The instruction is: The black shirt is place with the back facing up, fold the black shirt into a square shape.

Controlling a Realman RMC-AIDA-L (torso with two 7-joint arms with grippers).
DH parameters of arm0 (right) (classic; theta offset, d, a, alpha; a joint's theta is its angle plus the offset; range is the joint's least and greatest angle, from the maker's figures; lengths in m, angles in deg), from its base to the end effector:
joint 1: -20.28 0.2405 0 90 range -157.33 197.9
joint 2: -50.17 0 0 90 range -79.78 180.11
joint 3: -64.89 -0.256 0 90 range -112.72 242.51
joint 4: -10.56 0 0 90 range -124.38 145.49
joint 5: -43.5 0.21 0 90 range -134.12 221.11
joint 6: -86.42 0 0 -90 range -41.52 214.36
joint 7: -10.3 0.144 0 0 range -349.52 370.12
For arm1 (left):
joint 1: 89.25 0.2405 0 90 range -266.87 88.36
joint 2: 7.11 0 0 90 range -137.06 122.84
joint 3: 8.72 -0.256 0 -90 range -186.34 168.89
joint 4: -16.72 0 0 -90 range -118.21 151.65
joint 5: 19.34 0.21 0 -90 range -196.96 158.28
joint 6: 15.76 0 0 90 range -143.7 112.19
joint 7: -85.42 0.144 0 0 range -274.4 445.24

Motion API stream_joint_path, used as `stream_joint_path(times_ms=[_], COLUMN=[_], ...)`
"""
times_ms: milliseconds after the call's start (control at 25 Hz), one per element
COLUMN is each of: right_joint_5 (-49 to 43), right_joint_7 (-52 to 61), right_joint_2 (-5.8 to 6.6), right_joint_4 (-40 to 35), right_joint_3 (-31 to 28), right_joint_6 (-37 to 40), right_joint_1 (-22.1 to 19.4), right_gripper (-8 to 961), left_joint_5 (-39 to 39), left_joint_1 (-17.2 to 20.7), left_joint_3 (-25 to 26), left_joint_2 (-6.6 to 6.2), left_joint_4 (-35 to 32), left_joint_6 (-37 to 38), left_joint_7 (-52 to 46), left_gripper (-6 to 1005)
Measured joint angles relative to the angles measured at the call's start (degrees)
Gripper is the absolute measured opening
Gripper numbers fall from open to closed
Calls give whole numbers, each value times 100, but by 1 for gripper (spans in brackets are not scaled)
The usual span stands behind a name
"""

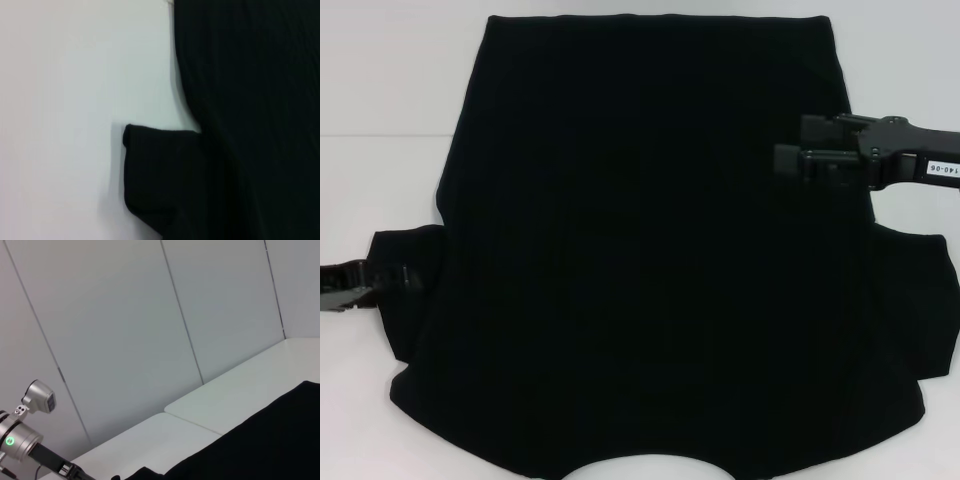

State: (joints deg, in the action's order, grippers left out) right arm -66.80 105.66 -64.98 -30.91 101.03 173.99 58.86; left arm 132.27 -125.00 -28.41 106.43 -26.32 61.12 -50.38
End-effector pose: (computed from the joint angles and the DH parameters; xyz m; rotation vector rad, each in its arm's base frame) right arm 0.2142 0.3900 0.0541 -2.5985 0.7222 0.8300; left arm -0.3493 0.3602 0.0783 -1.9117 -1.7751 -0.2585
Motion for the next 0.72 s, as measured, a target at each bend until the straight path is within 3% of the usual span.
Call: stream_joint_path(times_ms=[360, 480, 720], right_joint_5=[0, 1, 37], right_joint_7=[-1, -4, -9], right_joint_2=[1, -4, -7], right_joint_4=[-2, -2, -2], right_joint_3=[-57, -58, -57], right_joint_6=[29, 22, 17], right_joint_1=[-5, -7, -8], right_gripper=[911, 911, 911], left_joint_5=[5, 11, 11], left_joint_1=[-40, -40, -45], left_joint_3=[-213, -285, -290], left_joint_2=[19, 30, 30], left_joint_4=[15, 3, -15], left_joint_6=[-255, -312, -390], left_joint_7=[-24, -43, -47], left_gripper=[693, 486, 247])
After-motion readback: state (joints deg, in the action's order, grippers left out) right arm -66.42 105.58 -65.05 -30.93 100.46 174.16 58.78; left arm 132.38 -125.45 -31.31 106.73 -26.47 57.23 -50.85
